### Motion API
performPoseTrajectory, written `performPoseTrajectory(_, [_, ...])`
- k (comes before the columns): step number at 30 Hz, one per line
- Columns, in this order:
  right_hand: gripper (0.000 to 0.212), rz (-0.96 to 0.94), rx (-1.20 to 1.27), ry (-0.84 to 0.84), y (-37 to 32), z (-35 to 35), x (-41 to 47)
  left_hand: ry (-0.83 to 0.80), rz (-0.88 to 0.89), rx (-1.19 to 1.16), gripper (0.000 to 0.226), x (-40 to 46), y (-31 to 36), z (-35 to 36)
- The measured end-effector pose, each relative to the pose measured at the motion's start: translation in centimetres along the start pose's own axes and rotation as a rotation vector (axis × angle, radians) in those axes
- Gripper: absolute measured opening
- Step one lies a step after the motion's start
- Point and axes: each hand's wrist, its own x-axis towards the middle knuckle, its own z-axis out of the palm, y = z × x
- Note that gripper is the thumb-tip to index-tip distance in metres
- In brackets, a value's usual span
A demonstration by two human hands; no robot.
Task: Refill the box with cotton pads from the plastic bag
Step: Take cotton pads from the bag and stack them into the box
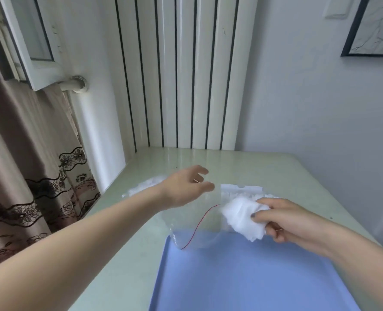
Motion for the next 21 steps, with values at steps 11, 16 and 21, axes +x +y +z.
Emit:
performPoseTrajectory(11, [0.017, -0.116, 0.180, 0.106, 0.3, 2.7, -0.6, -0.143, -0.010, -0.341, 0.021, -2.5, 1.1, 3.1])
performPoseTrajectory(16, [0.010, -0.157, 0.093, 0.207, 0.8, 3.1, -0.1, -0.133, -0.058, -0.434, 0.018, -2.4, 0.2, 3.1])
performPoseTrajectory(21, [0.008, -0.208, 0.114, 0.277, 0.9, 2.8, -0.1, -0.107, -0.086, -0.513, 0.015, -1.9, 0.1, 3.3])
